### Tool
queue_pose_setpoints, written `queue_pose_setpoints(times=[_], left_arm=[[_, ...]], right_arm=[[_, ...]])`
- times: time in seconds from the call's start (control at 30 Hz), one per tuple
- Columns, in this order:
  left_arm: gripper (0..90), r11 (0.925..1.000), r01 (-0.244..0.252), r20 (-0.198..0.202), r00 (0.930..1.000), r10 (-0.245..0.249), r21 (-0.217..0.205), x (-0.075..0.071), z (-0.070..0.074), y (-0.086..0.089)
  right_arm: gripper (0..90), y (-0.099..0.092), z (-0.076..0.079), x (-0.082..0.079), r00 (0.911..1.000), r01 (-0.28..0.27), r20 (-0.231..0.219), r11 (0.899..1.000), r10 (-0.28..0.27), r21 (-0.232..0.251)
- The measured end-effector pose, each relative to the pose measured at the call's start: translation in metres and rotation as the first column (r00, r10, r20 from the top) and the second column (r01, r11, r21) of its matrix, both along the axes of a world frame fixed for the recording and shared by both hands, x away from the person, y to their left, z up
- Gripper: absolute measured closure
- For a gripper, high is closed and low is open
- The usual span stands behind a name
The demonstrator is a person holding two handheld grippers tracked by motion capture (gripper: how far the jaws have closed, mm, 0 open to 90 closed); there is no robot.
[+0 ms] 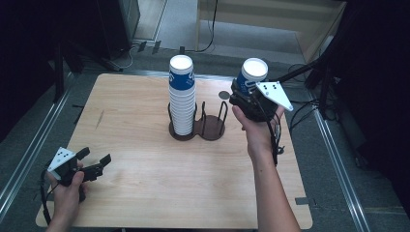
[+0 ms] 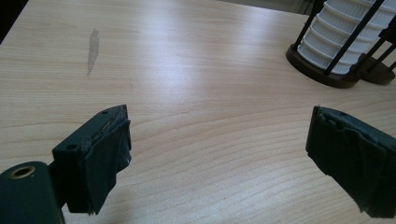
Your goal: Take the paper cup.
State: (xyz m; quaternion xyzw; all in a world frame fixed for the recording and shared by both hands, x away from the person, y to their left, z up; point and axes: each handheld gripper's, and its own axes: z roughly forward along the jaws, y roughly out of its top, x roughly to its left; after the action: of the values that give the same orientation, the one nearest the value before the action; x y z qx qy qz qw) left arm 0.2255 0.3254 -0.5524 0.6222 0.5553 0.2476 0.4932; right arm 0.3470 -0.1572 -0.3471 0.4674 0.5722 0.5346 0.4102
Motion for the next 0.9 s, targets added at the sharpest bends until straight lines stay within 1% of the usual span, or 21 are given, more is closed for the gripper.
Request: queue_pose_setpoints(times=[0.4, 0.53, 0.9], left_arm=[[7.3, 1.0, -0.002, 0.001, 1.0, 0.002, 0.0, 0.0, 0.0, 0.0], [7.4, 1.0, -0.002, 0.002, 1.0, 0.002, 0.0, 0.0, 0.0, 0.0], [7.4, 1.0, -0.005, 0.002, 1.0, 0.005, -0.001, 0.0, 0.0, 0.001]], right_arm=[[19.1, -0.015, -0.012, -0.008, 0.9997, 0.021, -0.007, 1.0, -0.021, 0.004], [19.2, -0.021, -0.019, -0.012, 0.9994, 0.032, -0.009, 0.999, -0.032, 0.002], [19.3, -0.031, -0.038, -0.023, 0.9994, 0.031, -0.018, 0.999, -0.031, 0.007]])
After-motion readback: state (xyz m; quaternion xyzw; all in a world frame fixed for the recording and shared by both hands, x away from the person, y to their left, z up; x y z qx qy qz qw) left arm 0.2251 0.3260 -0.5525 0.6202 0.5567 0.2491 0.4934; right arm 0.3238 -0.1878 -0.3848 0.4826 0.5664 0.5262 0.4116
